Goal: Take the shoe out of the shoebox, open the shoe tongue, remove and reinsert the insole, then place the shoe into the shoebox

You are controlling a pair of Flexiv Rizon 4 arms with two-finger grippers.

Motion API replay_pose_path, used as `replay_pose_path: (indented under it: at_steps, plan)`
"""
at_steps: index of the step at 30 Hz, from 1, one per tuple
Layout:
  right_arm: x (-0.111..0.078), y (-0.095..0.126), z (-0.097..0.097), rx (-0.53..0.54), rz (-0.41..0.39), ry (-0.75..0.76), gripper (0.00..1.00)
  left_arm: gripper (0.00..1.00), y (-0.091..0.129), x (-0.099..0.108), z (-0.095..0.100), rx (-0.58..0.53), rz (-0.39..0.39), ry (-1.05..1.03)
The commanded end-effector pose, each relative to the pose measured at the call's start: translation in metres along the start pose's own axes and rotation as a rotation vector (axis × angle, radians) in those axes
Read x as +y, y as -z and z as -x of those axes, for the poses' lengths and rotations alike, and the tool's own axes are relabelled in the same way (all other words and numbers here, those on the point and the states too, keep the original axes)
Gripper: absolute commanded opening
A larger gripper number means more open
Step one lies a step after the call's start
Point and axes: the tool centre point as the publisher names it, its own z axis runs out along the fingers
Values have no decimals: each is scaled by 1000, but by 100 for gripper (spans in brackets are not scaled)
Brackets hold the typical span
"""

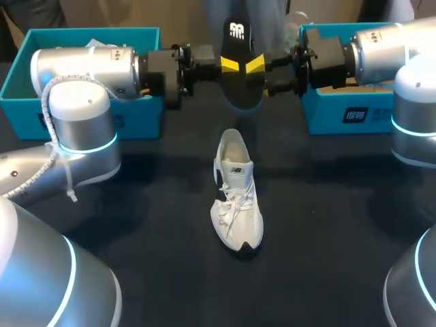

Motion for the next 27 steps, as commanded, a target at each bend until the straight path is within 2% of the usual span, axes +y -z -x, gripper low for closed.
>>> replay_pose_path:
  at_steps: [1, 10, 18, 23, 27]
  plan:
    - [4, -2, 0, -3, -11, -1, 45, 0, -4, 4, 0, 0, -7, 2]
    - [8, -6, 0, 2, -21, 0, 38, 0, -8, -5, 2, -15, -9, 7]
    - [8, -11, 1, 9, -33, -1, 25, 0, -9, -8, 5, -33, 8, 15]
    - [6, -14, 2, 15, -35, -1, 23, 0, -9, -8, 5, -37, 15, 16]
    - [6, -15, 3, 18, -37, -2, 16, 0, -10, -8, 6, -38, 14, 13]
